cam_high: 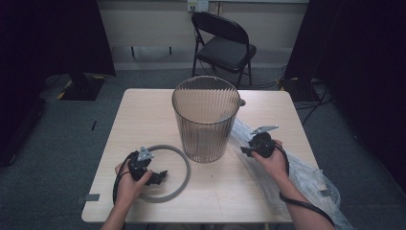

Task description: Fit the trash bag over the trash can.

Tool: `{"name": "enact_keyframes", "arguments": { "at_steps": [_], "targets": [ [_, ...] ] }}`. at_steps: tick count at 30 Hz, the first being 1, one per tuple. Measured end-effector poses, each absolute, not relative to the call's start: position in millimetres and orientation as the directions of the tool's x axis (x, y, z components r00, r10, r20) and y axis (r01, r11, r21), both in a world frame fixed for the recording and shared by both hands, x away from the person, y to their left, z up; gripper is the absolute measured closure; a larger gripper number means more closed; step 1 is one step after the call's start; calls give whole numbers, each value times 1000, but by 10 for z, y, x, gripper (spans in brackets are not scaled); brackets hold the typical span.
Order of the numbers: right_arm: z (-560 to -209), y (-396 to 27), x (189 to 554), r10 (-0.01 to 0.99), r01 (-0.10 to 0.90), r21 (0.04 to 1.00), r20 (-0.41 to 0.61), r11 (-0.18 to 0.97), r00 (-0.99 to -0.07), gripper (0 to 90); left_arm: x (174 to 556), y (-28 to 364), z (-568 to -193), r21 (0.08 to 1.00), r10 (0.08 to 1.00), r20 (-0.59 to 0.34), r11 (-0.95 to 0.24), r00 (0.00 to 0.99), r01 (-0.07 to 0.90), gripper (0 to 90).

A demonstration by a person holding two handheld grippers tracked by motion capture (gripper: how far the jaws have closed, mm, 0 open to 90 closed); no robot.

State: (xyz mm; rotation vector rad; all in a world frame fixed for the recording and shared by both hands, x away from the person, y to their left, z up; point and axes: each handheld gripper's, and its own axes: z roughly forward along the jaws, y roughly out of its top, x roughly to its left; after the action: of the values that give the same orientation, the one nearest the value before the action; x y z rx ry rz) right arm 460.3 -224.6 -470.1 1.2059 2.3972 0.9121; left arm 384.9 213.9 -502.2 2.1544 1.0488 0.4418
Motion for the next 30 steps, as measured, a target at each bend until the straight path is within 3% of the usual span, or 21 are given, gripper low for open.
{"name": "enact_keyframes", "arguments": {
  "at_steps": [2,4,10,12,15,18,22,30],
  "targets": [
    [-4711,-2265,4581,795,604,655,9,454,-607,688,3849,2140,-5022,710,788,4,-436,615,553,0],
    [-4715,-2295,4548,796,609,653,16,450,-605,733,3849,2139,-5022,710,788,4,-435,616,553,0],
    [-4713,-2449,4355,795,630,647,60,430,-604,768,3849,2134,-5024,713,790,-1,-430,613,555,0],
    [-4704,-2511,4258,791,634,647,76,424,-607,691,3850,2133,-5025,713,790,-3,-429,613,555,0],
    [-4666,-2566,4165,804,621,670,60,406,-591,385,3850,2133,-5025,713,789,-3,-429,614,555,0],
    [-4591,-2583,4156,811,593,696,27,404,-585,261,3851,2133,-5024,712,789,-1,-431,614,554,0],
    [-4533,-2548,4250,818,578,710,6,402,-576,214,3851,2130,-5024,712,790,-3,-429,613,556,0],
    [-4694,-2404,4483,825,604,677,-7,420,-565,215,3851,2130,-5024,712,790,-2,-430,613,555,0]
  ]
}}
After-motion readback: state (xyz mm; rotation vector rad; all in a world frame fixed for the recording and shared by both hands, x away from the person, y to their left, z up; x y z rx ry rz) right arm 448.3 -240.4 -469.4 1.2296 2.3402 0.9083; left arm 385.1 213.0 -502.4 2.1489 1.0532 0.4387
